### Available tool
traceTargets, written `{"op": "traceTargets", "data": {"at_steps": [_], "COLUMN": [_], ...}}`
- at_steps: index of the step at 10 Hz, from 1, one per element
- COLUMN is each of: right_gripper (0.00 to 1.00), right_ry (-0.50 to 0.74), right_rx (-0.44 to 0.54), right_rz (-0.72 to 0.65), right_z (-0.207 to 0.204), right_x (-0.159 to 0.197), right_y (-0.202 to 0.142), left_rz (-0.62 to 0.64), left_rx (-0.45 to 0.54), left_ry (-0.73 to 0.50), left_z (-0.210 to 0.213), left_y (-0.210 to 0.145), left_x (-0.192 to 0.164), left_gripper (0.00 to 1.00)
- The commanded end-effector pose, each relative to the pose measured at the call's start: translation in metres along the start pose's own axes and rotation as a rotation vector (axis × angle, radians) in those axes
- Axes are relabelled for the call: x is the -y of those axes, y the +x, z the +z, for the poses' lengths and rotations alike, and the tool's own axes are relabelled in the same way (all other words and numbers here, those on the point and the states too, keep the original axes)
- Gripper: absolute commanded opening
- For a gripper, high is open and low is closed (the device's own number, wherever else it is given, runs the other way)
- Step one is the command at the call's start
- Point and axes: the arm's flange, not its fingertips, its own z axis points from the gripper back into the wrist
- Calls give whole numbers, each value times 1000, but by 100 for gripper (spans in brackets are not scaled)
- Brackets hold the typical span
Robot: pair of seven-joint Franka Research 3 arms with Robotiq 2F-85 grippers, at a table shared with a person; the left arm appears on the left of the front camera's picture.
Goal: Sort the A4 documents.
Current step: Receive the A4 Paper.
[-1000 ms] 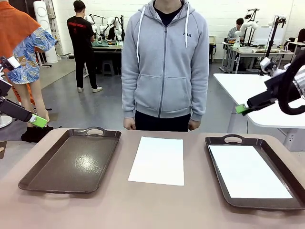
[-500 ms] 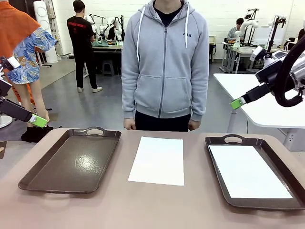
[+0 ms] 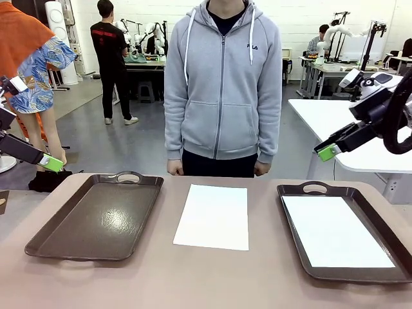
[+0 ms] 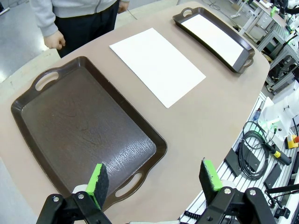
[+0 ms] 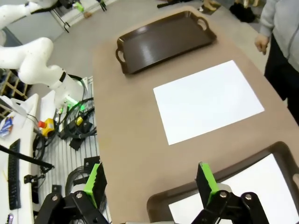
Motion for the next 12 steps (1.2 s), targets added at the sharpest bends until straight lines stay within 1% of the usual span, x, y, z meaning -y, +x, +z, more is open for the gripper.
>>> {"op": "traceTargets", "data": {"at_steps": [1, 8, 9, 12], "right_gripper": [100, 100, 100, 100], "right_ry": [2, 8, 0, 0], "right_rx": [29, 63, 24, 24], "right_rz": [27, -37, -7, -7], "right_z": [3, 2, 4, 4], "right_x": [-8, 1, -4, -4], "right_y": [-8, -3, -5, -5], "left_rz": [-9, -9, -9, -9], "left_rx": [11, 11, 11, 11], "left_ry": [-15, -15, -15, -15], "left_z": [0, 0, 0, 0], "left_y": [-1, -1, -1, -1], "left_x": [-2, -2, -2, -2], "left_gripper": [100, 100, 100, 100]}}
